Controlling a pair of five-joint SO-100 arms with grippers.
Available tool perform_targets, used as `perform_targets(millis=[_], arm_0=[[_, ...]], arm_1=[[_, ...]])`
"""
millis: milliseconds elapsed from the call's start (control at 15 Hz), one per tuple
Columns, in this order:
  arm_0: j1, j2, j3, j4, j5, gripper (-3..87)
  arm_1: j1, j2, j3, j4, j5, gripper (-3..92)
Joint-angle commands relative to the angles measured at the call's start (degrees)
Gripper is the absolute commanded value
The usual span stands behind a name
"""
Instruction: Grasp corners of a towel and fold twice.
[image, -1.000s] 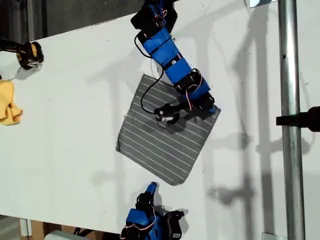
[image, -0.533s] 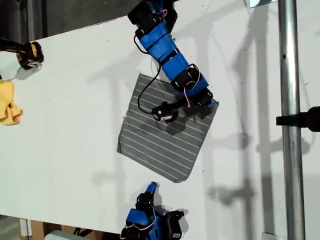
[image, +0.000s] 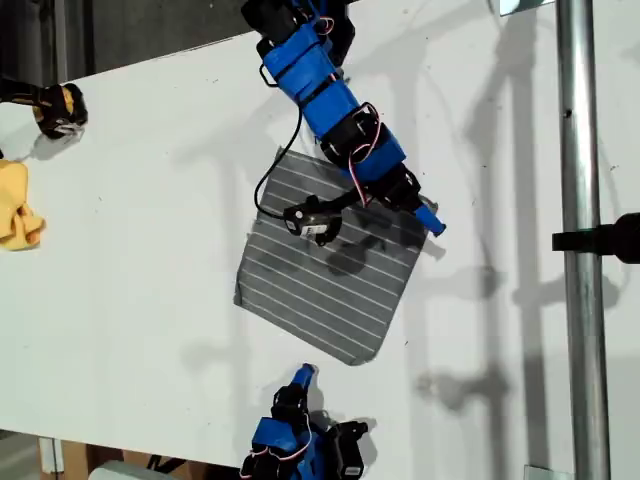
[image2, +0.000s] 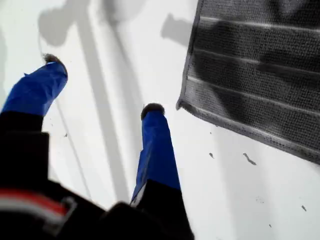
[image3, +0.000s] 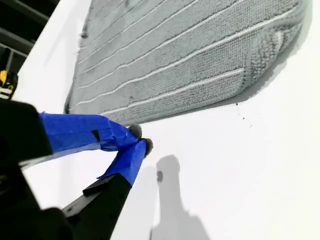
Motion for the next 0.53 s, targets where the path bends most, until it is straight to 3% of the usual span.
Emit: perform_targets(millis=[0, 467], arm_0=[[0.44, 0.35, 0.18, 0.18, 0.09, -2.2], [0.53, 0.35, 0.18, 0.18, -0.18, -2.2]], arm_1=[[-0.35, 5.8, -4.31, 1.49, -0.79, 35.2], [-1.67, -4.66, -14.15, 13.45, -0.79, 36.0]])
